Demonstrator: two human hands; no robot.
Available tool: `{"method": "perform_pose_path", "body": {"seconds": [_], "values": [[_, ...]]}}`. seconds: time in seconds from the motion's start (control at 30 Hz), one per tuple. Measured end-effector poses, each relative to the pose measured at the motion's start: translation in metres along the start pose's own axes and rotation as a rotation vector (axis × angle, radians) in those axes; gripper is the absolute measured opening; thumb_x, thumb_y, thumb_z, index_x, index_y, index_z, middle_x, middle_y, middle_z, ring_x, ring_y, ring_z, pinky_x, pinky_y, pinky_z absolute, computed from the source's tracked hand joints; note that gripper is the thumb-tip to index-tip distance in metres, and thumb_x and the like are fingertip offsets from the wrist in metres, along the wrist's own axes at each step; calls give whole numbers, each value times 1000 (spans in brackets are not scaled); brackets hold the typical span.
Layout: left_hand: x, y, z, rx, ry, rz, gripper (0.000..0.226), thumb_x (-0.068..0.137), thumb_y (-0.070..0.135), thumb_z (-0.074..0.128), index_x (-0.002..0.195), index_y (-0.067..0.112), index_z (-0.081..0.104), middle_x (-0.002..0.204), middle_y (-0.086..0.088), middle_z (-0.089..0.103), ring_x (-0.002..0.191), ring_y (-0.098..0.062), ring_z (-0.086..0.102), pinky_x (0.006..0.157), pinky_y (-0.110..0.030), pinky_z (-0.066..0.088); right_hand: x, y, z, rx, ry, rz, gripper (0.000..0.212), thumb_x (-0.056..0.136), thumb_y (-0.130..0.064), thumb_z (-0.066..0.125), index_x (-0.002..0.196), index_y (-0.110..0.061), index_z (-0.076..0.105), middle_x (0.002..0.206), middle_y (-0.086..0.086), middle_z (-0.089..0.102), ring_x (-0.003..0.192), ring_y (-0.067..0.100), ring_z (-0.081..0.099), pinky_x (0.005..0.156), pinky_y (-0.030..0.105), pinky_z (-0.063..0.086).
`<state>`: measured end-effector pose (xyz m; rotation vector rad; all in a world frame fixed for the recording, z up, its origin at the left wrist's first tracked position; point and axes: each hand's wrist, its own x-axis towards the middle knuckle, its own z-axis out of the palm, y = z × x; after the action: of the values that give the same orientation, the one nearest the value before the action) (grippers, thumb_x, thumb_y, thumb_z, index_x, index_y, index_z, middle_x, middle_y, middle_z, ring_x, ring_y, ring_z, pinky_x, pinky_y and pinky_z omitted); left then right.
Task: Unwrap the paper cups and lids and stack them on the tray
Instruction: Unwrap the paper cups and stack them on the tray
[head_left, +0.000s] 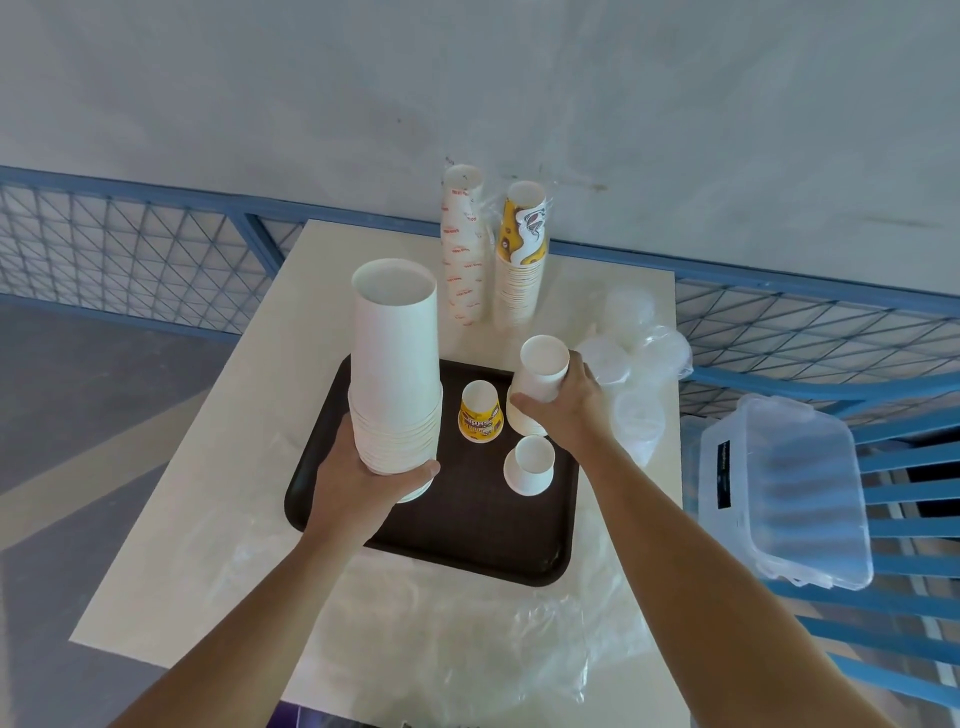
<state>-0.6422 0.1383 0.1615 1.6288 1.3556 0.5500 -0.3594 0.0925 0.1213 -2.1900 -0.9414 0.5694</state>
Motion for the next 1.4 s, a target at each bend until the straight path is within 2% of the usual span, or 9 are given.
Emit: {"method": "perform_pose_path", "body": {"seconds": [0.2,0.3,0.53,0.63,0.73,0.8,1.0,1.13,1.4], "values": [[-1,-1,1,7,1,15,101,59,36,100,145,35,47,131,18,64,123,-13,60,90,-24,49,-5,3,-8,93,38,-42,97,68,-46,93,145,-25,39,139,2,54,119,26,58,94,48,57],[-2,0,1,8,3,14,101,61,34,100,146,35,45,132,18,63,122,-12,59,90,-24,48,-9,-2,-17,119,60,-47,97,73,-51,88,151,-30,34,147,0,50,128,24,54,101,47,55],[-6,7,3,-26,-9,5,99,64,32,99,146,38,46,129,20,64,116,-5,60,88,-20,45,-34,-66,-55,330,432,-275,56,86,-45,64,134,-16,59,131,-3,57,121,18,54,96,44,53],[-8,11,3,-54,-14,4,92,63,33,99,139,44,50,124,23,67,112,8,60,84,-14,45,-53,-110,-64,456,271,-368,50,87,-39,66,132,-18,60,123,-5,62,112,15,60,89,44,55],[-8,13,2,-59,-12,13,90,61,37,100,136,48,51,121,25,68,110,12,61,86,-16,47,-72,-144,-62,359,-63,-360,78,78,-62,65,147,-28,48,130,-13,57,117,12,56,93,33,51],[-8,15,1,-47,-10,24,91,58,41,99,136,46,52,119,25,69,110,10,62,89,-20,50,-77,-157,-55,264,-141,-366,90,72,-73,64,148,-28,44,132,-16,55,117,10,55,95,33,52],[-9,20,0,3,-10,61,90,57,45,98,133,48,51,118,26,68,111,4,63,94,-31,54,-76,-171,-48,305,-139,-258,82,72,-61,84,137,-25,50,122,-9,65,110,12,62,89,35,56],[-11,20,-2,14,-10,61,91,55,49,96,134,47,51,118,25,69,112,1,64,95,-35,56,-75,-170,-50,235,-138,-271,83,72,-60,85,137,-25,49,123,-8,66,109,13,62,89,36,57],[-11,24,-1,24,-2,76,88,57,46,97,133,46,51,117,25,68,110,4,63,91,-29,55,-78,-175,-54,158,-37,-282,76,74,-57,86,132,-20,54,113,-10,64,97,9,57,66,9,39]]}}
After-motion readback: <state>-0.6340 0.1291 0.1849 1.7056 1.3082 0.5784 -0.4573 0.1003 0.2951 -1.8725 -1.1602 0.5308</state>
